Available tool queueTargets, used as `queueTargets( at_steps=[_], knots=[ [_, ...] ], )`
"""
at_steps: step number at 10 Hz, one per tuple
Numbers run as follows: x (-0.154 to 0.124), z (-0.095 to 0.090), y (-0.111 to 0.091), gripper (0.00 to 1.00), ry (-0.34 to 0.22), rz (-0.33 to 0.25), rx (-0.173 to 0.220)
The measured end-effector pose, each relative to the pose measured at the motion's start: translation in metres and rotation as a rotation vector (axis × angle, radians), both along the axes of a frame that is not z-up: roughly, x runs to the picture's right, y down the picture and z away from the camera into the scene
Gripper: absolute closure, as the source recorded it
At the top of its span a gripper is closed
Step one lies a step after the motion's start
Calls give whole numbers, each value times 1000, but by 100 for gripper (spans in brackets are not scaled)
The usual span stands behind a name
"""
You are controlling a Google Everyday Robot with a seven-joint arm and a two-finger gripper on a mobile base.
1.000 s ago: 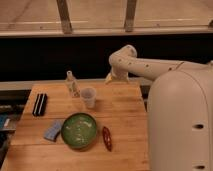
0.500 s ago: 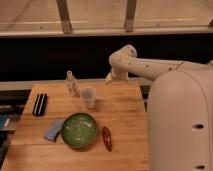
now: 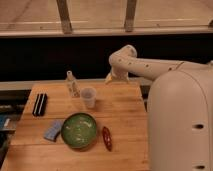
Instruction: Place the eraser in the ceramic cup
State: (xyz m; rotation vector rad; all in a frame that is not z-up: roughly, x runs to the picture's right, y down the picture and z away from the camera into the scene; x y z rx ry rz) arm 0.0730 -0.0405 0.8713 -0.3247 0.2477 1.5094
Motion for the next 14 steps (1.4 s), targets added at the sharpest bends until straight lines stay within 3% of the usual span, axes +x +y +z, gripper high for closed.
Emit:
queueTargets(
  at_steps=[3, 6, 10, 11, 14],
  knots=[
    [0, 0, -5, 26, 2, 0, 6],
    [-23, -7, -35, 26, -22, -33, 17],
    [-128, -22, -53, 26, -98, -208, 19],
    [-163, -35, -48, 26, -127, -268, 23],
    [-230, -75, -27, 26, -186, -404, 45]
  ],
)
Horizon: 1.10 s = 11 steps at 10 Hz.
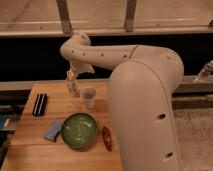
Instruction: Place the eraser in the ceramic cup
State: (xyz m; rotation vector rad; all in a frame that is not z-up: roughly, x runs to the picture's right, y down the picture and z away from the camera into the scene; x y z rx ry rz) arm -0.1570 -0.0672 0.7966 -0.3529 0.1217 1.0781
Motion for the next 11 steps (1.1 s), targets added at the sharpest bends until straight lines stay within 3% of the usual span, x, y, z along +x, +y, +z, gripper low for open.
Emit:
queueTargets(
  at_steps=[2, 8, 11],
  knots=[
    [-40, -22, 17, 26, -42, -73, 16],
    [-40, -24, 19, 26, -45, -79, 17],
    [-78, -37, 28, 26, -92, -157, 31]
  ],
)
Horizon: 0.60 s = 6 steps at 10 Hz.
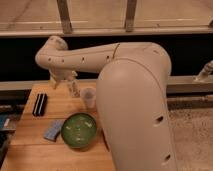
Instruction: Place the eraser in the ceramic cup
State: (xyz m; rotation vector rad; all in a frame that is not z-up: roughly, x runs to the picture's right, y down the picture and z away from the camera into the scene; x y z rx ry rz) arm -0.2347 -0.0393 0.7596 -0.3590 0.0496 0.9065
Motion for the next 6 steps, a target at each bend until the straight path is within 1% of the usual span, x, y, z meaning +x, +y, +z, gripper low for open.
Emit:
queueTargets(
  at_steps=[1, 2, 4, 5, 6],
  knots=[
    [-23, -7, 7, 26, -29, -35, 5],
    [-49, -10, 11, 26, -52, -83, 17],
    [-92, -16, 19, 26, -94, -158, 34],
    [-112, -15, 21, 26, -117, -190, 43],
    [-125, -7, 19, 26, -125, -208, 53]
  ],
)
